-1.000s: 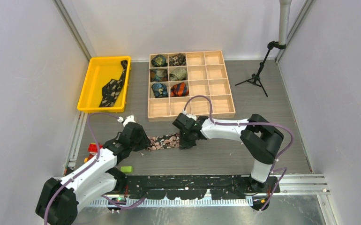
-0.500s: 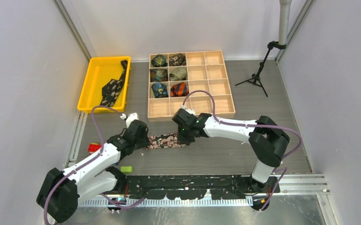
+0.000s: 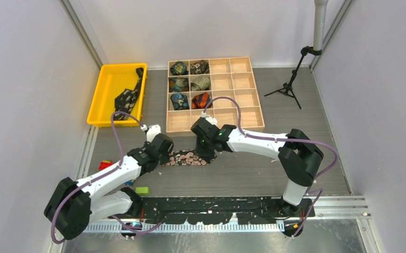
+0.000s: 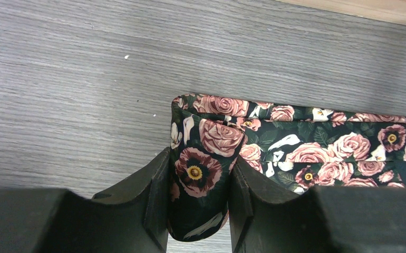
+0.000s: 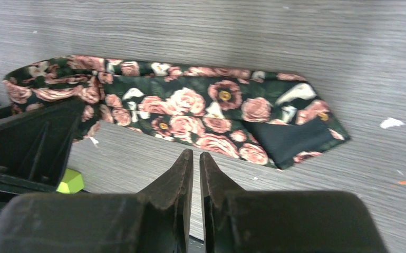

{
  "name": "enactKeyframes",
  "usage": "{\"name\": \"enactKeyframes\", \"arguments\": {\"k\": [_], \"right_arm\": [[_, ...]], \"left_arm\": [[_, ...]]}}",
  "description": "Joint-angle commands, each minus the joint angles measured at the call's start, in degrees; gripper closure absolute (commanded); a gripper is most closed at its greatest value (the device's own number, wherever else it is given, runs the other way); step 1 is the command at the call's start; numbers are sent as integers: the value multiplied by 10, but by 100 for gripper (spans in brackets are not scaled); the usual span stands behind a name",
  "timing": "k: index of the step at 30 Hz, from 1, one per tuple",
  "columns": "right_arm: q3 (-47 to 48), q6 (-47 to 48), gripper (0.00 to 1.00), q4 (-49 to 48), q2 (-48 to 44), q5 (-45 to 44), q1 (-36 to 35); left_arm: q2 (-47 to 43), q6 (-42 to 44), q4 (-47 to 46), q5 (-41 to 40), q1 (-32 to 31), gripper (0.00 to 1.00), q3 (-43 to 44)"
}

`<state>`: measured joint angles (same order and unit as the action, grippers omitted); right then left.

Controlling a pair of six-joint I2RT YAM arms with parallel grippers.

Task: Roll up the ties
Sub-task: Roll the tie at the center of the board.

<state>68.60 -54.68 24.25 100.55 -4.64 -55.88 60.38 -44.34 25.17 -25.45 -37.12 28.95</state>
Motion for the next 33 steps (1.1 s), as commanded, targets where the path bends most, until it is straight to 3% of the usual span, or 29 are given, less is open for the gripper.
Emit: {"name": "enactKeyframes", "arguments": {"k": [1, 16, 27, 33], "right_arm": [[-31, -13, 85, 18, -69, -44, 18], [-113, -19, 84, 68, -238, -75, 72], [-125, -23, 84, 82, -280, -78, 74], [-124, -25, 84, 83, -290, -78, 75]], "left_arm": [[27, 12, 2, -64, -25, 76, 30], [235, -13, 106, -219, -167, 78, 155], [353, -49, 153, -257, -208, 78, 227], [361, -49, 155, -247, -222, 64, 240]]}}
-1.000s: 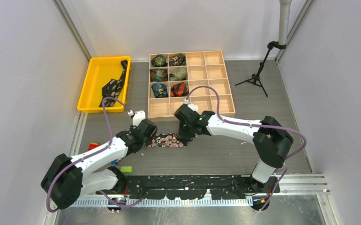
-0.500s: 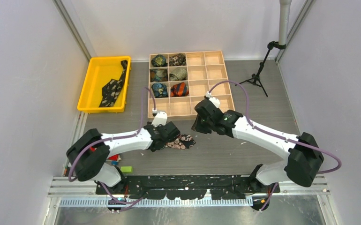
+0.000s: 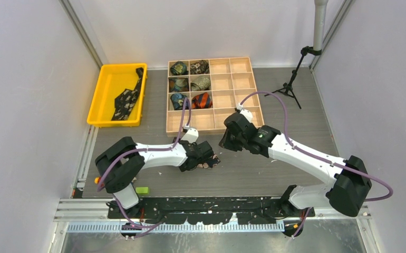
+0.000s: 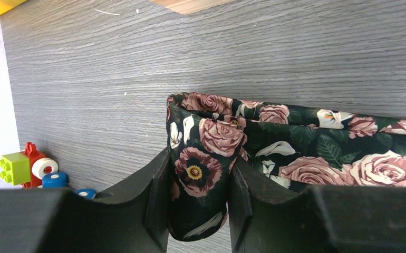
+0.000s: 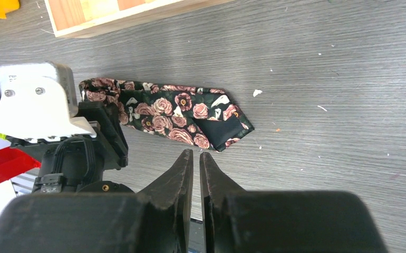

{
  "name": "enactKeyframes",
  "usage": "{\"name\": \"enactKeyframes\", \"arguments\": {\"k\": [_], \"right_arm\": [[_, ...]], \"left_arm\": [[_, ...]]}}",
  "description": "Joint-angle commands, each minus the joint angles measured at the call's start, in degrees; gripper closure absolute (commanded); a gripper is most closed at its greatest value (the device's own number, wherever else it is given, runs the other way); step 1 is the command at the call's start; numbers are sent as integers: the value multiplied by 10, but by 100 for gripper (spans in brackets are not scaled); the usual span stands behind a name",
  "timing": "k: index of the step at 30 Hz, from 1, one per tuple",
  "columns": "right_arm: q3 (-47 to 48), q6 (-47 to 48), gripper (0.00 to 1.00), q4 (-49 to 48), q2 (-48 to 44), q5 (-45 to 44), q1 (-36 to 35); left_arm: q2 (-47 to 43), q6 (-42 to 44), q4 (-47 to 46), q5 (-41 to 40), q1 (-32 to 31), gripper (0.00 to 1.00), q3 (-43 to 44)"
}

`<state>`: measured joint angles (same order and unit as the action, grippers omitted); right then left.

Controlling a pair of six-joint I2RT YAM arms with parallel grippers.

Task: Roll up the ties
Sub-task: Roll the tie at the center of the board.

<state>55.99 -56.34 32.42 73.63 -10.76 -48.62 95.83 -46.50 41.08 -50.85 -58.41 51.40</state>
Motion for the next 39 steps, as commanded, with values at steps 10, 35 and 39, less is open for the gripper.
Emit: {"name": "enactKeyframes", "arguments": {"k": [10, 35, 39], "right_arm": [[17, -8, 84, 7, -20, -18, 1], [91, -4, 85, -24, 61, 38, -2], [121, -5, 85, -41, 104, 59, -13]], "left_arm": [[-13, -24, 22, 25, -17, 45, 42], [-200, 17, 83, 44, -16, 39, 24], [-279, 38, 92, 55, 8, 38, 1]]}}
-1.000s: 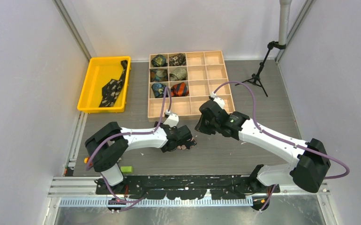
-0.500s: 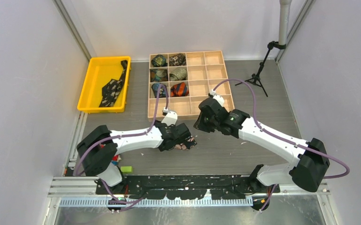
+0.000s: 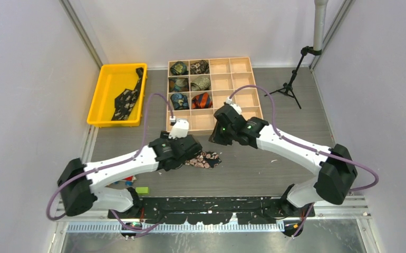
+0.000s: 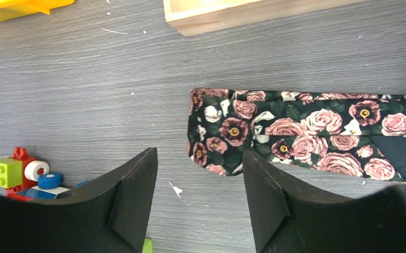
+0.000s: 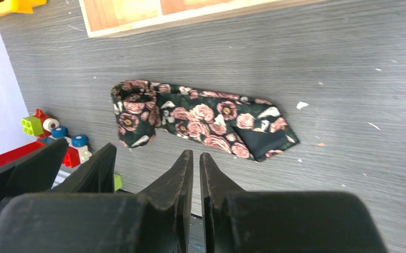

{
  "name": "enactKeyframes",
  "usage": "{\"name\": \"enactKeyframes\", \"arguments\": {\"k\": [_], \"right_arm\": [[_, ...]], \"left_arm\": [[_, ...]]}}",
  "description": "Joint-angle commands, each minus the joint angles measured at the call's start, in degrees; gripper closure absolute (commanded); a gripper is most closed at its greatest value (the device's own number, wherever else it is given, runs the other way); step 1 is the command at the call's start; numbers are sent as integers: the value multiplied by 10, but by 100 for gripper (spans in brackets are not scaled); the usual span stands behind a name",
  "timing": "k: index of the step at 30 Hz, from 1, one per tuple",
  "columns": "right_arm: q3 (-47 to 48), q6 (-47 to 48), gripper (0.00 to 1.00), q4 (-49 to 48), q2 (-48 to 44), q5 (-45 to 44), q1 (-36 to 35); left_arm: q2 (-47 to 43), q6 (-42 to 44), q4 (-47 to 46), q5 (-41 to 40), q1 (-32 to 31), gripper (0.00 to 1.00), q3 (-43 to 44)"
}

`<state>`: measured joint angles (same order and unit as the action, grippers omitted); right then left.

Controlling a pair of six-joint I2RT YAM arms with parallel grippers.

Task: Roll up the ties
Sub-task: Roll the tie at the center of the board.

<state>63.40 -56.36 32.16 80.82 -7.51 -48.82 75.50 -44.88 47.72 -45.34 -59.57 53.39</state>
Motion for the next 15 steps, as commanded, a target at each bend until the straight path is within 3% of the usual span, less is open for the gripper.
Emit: {"name": "enactKeyframes", "arguments": {"k": [1, 8, 15], "right_arm": [[56, -6, 85, -43, 46, 33, -16], [155, -10, 85, -63, 170, 66, -62], [256, -9, 85, -56, 275, 98, -89]], "left_arm": [[-94, 33, 22, 13, 30, 37, -28], [-211, 92, -21, 140, 153, 36, -85], [-248, 97, -19, 174, 199, 33, -101]]}}
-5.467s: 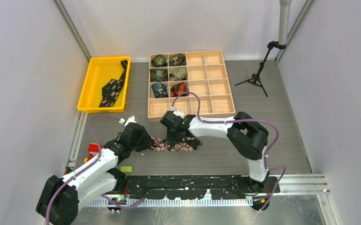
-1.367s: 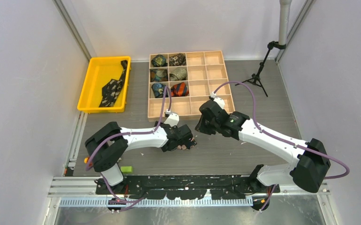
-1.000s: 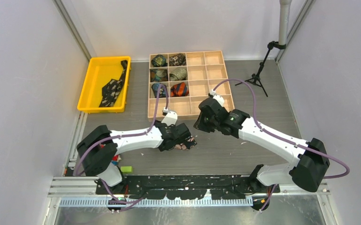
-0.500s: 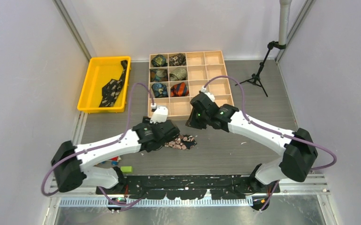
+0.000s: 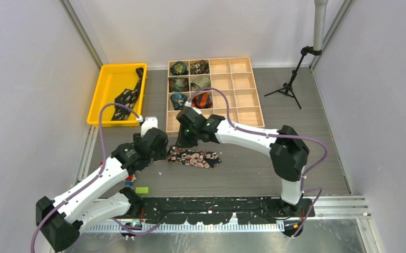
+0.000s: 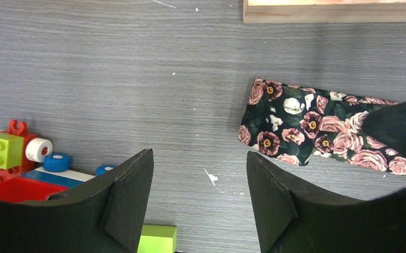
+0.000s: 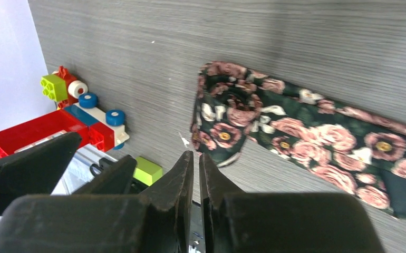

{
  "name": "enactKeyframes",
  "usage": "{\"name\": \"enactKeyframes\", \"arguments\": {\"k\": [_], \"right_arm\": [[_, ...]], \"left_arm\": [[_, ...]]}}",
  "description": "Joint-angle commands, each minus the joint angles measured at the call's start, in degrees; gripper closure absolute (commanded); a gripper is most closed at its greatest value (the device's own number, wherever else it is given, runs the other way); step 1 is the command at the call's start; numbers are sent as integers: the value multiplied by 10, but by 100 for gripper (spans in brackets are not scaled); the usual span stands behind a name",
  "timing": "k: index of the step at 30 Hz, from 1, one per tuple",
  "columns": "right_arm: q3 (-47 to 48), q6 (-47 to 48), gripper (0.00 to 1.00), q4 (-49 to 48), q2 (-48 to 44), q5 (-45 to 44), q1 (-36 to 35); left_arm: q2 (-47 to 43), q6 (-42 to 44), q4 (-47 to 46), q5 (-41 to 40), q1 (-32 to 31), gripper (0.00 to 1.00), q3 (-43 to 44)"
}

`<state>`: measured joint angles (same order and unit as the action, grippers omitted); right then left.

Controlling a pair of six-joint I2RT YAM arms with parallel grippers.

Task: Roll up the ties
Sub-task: Roll the tie at the center of the board.

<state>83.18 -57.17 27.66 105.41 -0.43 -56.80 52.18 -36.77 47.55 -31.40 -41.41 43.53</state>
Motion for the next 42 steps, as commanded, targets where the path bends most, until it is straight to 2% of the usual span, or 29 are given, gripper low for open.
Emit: {"name": "enactKeyframes", "arguments": {"k": [1, 11, 25, 30, 37, 42], "right_arm": [[66, -1, 85, -11, 38, 30, -11], [79, -5, 86, -12, 90, 43, -16], [8, 5, 87, -11, 65, 13, -14], [-20, 8, 88, -13, 52, 6, -8], [-37, 11, 88, -20, 38, 6, -3], [-33, 10, 87, -22, 17, 6, -3]], "left_arm": [[-16, 18, -18, 36, 20, 33, -2], [-18, 22, -24, 44, 30, 33, -9], [-12, 27, -55, 76, 36, 35, -23], [-11, 35, -98, 125, 47, 32, -43], [23, 49, -158, 267, 106, 27, -66], [42, 59, -179, 310, 136, 27, -69]]}}
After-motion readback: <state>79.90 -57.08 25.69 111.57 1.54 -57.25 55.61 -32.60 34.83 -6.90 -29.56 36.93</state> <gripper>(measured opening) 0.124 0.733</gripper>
